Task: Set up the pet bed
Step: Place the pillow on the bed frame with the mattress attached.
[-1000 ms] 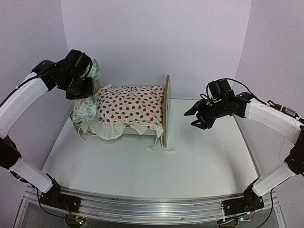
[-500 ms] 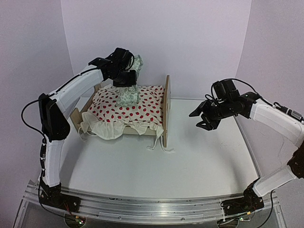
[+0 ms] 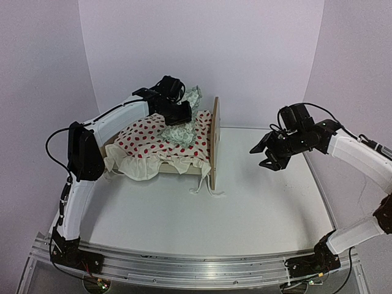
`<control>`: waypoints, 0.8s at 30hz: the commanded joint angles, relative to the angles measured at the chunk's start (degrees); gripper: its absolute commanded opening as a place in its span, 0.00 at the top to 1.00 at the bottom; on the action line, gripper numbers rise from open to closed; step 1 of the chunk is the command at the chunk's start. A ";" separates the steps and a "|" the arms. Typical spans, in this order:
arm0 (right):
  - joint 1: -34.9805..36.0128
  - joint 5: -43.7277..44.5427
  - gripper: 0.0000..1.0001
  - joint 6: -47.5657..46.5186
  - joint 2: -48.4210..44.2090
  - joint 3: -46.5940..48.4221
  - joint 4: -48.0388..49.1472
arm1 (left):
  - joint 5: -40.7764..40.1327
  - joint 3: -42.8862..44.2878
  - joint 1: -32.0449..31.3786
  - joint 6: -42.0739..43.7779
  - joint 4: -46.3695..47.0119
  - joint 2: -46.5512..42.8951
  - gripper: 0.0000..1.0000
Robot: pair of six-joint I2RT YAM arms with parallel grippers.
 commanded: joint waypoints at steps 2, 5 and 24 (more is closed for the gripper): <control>-0.65 0.33 0.46 -1.74 -1.55 -0.21 -0.99 | 7.23 0.04 -0.46 -6.04 10.02 2.31 0.51; -0.83 0.24 0.46 -2.37 -1.43 0.10 -1.10 | 9.85 -0.23 -0.40 -7.79 12.68 2.47 0.39; -1.77 11.53 0.02 -16.92 -3.04 7.07 1.00 | -0.64 -23.32 0.68 4.16 12.91 -29.08 0.01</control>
